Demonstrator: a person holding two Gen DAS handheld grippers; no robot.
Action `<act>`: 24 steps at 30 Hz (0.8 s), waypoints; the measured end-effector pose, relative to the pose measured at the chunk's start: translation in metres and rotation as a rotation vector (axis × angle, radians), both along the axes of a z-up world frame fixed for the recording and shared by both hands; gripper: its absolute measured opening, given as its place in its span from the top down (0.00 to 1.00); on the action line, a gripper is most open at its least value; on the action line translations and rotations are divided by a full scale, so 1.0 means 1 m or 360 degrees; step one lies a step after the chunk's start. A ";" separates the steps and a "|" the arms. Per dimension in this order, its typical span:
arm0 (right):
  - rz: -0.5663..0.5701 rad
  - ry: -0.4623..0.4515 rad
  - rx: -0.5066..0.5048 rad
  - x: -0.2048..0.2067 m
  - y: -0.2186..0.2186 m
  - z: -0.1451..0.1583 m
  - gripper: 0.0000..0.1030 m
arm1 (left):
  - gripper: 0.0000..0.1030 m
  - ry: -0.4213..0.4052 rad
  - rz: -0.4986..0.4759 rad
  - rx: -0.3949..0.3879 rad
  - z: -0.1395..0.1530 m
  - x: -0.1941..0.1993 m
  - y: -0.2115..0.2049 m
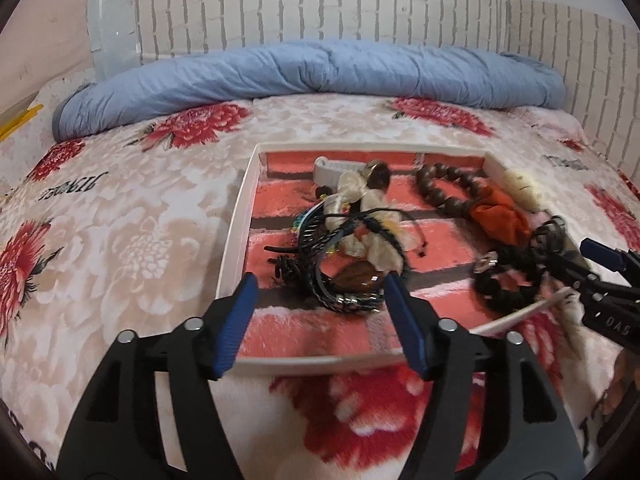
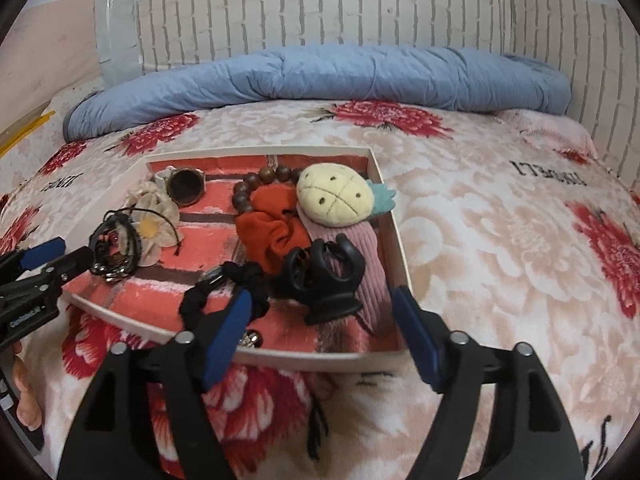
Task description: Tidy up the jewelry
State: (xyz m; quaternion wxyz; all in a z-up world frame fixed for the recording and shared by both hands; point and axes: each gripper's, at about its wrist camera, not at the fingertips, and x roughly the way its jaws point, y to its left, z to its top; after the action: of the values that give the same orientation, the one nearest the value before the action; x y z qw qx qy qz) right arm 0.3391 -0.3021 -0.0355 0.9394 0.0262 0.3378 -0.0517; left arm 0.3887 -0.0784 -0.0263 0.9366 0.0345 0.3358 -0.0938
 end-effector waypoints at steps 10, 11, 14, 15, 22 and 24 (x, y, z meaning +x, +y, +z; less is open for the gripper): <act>0.0046 -0.0198 -0.0114 -0.080 0.028 0.025 0.08 | 0.05 -0.0272 0.0038 -0.0096 0.043 -0.093 0.021; 0.0041 -0.0220 -0.0114 -0.088 0.030 0.027 0.08 | 0.05 -0.0282 0.0038 -0.0094 0.044 -0.101 0.023; 0.0011 -0.0279 -0.0070 -0.114 0.031 0.034 0.04 | 0.05 -0.0335 0.0053 -0.0067 0.047 -0.130 0.029; 0.0009 -0.0287 -0.0058 -0.120 0.030 0.035 0.04 | 0.05 -0.0358 0.0068 -0.0056 0.048 -0.140 0.032; 0.0006 -0.0347 -0.0101 -0.177 0.041 0.034 0.04 | 0.05 -0.0434 0.0148 -0.0072 0.046 -0.198 0.046; 0.0008 -0.0371 -0.0114 -0.194 0.044 0.032 0.04 | 0.05 -0.0448 0.0156 -0.0051 0.045 -0.213 0.046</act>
State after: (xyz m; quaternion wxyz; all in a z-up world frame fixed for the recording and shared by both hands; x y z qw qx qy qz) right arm 0.1454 -0.2578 -0.0037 0.9728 -0.0024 0.2244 -0.0581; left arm 0.1759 -0.0322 0.0186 0.9784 0.0159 0.2007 -0.0475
